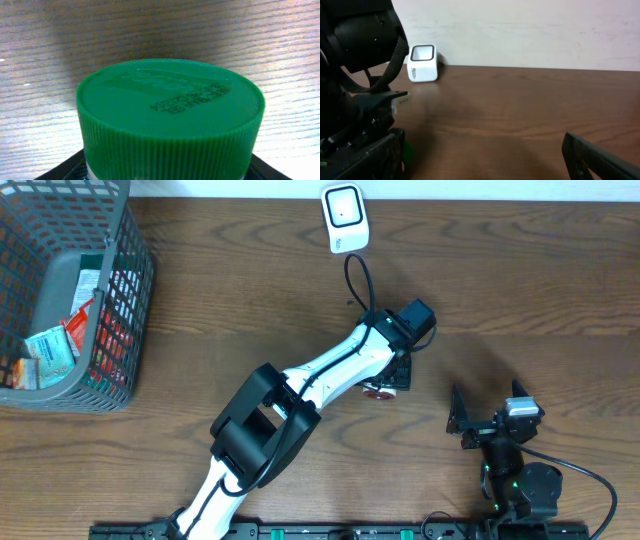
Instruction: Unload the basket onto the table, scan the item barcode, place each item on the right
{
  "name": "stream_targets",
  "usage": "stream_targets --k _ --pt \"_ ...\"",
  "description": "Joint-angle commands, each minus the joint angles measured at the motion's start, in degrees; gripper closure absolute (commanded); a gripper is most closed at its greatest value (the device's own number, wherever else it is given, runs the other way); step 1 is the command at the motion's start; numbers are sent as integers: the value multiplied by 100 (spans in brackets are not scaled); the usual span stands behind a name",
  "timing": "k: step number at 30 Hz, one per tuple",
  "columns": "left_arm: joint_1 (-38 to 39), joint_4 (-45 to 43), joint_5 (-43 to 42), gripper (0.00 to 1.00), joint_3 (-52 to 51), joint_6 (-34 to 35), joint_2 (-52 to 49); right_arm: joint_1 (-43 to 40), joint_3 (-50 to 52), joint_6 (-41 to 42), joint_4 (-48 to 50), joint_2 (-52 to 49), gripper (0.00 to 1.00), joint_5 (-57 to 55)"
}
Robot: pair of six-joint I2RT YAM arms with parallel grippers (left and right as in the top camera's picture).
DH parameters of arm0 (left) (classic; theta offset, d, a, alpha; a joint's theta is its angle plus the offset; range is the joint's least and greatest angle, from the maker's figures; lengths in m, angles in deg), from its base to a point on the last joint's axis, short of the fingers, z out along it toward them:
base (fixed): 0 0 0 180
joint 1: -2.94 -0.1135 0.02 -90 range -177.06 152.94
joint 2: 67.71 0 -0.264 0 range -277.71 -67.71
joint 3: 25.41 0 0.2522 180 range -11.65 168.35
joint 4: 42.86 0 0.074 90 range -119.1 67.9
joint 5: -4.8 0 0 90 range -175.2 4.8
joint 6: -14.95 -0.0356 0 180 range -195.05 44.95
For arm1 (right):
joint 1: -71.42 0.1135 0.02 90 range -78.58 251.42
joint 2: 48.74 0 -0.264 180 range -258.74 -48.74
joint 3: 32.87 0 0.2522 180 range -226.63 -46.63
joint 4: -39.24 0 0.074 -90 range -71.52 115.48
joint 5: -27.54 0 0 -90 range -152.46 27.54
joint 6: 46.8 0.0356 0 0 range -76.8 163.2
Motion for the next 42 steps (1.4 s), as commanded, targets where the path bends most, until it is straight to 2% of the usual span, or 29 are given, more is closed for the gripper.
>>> stream_targets --k 1,3,9,27,42 --pt "4 0 68 30 -52 92 11 -57 7 15 -20 17 1 -9" --pt "2 -7 68 24 -52 92 37 -57 7 13 -22 17 1 -11" --pt "2 -4 74 14 2 -44 131 -57 7 13 -22 17 1 -11" --pt "2 -31 168 14 66 -212 538 -57 7 13 -22 17 1 -11" --pt "131 -33 568 14 4 -181 544 -57 7 13 -22 17 1 -9"
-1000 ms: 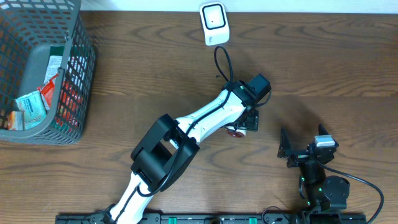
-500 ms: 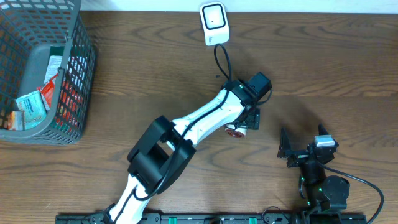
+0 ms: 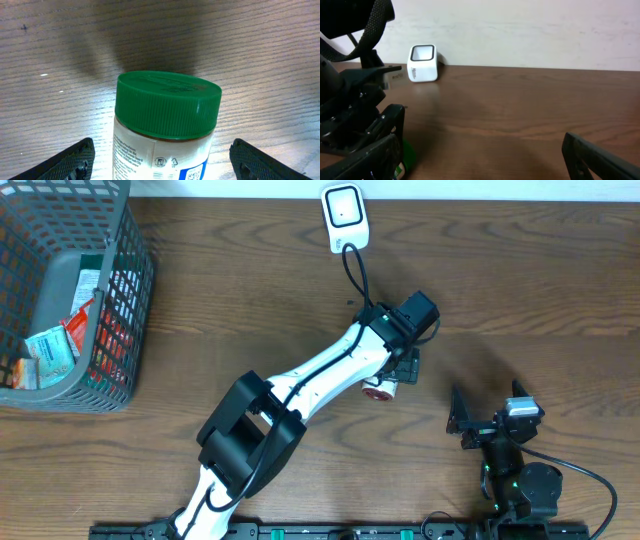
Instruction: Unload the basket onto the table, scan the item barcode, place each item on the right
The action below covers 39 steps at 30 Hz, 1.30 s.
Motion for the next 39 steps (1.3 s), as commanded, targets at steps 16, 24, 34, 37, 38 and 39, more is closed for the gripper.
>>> stream_targets --k 16,24,34,37,38,39 --pt "232 -140 518 28 -245 125 -22 -57 7 15 -22 17 1 -9" --pt "232 -116 492 34 -358 431 -22 -57 7 15 -22 17 1 -11" --pt "214 -160 216 19 -354 455 -9 -57 7 15 -22 17 1 -11" --pt "199 -37 216 17 -254 197 57 -57 7 15 -22 17 1 -11" --pt "190 46 225 16 -195 175 92 -57 7 15 -22 17 1 -11" --pt "184 116 262 16 -127 131 151 -57 7 15 -22 17 1 -11"
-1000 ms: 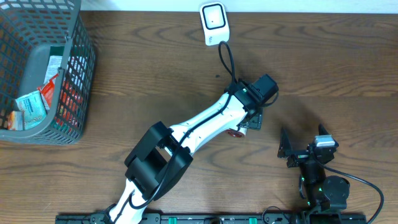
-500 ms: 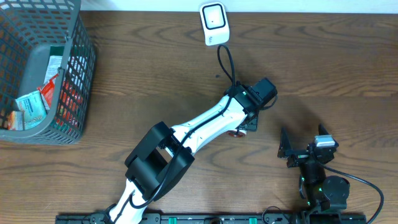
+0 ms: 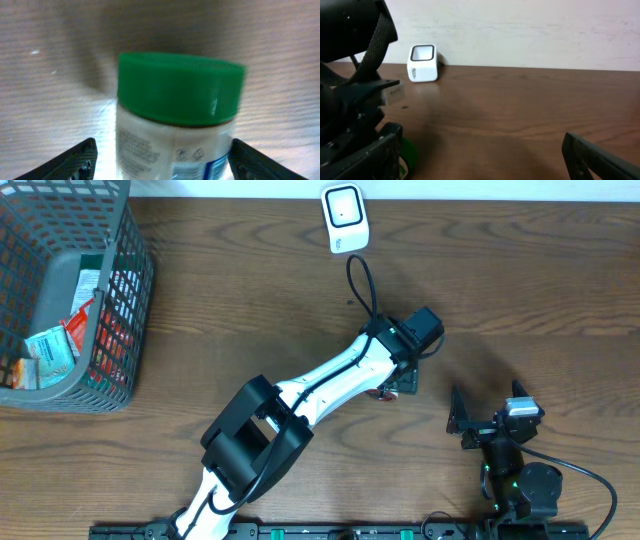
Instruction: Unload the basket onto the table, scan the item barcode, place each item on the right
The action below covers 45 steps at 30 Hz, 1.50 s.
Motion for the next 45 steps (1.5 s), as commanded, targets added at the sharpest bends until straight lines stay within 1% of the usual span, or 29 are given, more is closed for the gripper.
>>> stream_targets --k 1,4,7,9,13,16,19,20,22,24,27,28,30,33,35,37,41,45 --pt "-39 184 76 14 203 -262 199 -57 7 15 -22 17 1 -11" --pt "-83 258 435 13 293 -428 503 -57 7 15 -22 17 1 -11" --pt "-179 275 737 12 299 -909 1021 -57 7 15 -22 17 1 -11" --pt "-273 323 909 12 299 -1082 1362 -57 7 15 -22 17 1 -11" --pt "-715 404 1078 12 302 -1276 2284 -57 7 15 -22 17 1 -11" --pt "-1388 407 1078 12 310 -1464 3038 -57 7 15 -22 17 1 -11" --pt "-2299 411 1075 13 313 -1532 3663 -57 7 15 -22 17 1 -11" --pt "-2636 420 1075 14 313 -1552 3842 -57 7 15 -22 17 1 -9" --pt "-3359 455 1064 21 310 -1576 4142 -57 7 15 -22 17 1 -11" --pt "-3897 581 844 29 310 -1679 4306 -57 7 15 -22 17 1 -11" --pt "-4395 992 33 29 308 -1980 4343 -57 7 15 -22 17 1 -11" --pt "-4426 1126 -229 27 293 -2164 4295 -57 7 15 -22 17 0 -11" --pt "-4385 1263 -621 19 216 -2531 4188 -57 7 15 -22 17 1 -11" --pt "-4124 1314 -1088 12 57 -3167 3877 -57 7 15 -22 17 1 -11" --pt "-3810 1314 -1237 9 -26 -3657 3532 -57 7 15 -22 17 1 -11" --pt "-3493 1322 -1248 8 -42 -3934 3161 -57 7 17 -22 17 1 -9" --pt "-2723 1276 -1246 7 -42 -4247 2232 -57 7 15 -22 17 1 -11" --pt "-2149 1086 -1226 7 -42 -4269 1541 -57 7 15 -22 17 1 -11"
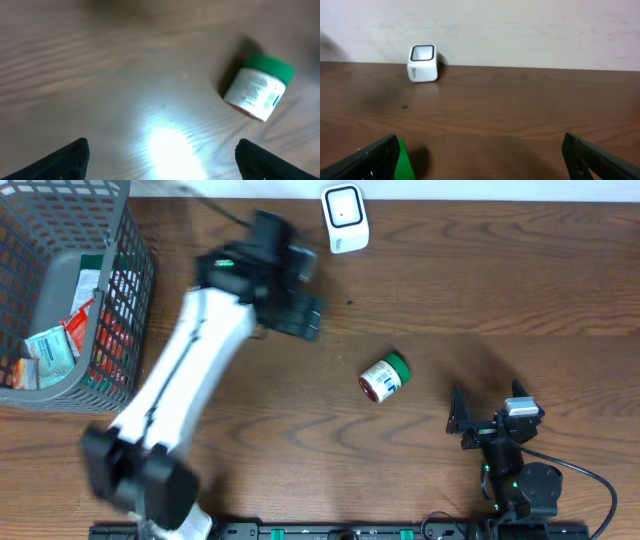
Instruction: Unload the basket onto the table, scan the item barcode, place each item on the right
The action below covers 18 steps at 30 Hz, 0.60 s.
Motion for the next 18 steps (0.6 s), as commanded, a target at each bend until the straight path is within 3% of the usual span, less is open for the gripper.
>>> stream_targets --k 1,12,18 --pt "570 -142 -111 7 -48 -369 -570 -57 7 15 -24 17 1 -11" --pt "1709 -791 -44 6 -48 -713 -1047 -57 7 15 -24 17 1 -11" --pt "1950 -1049 -46 5 -55 -710 -1158 -57 7 15 -24 17 1 -9"
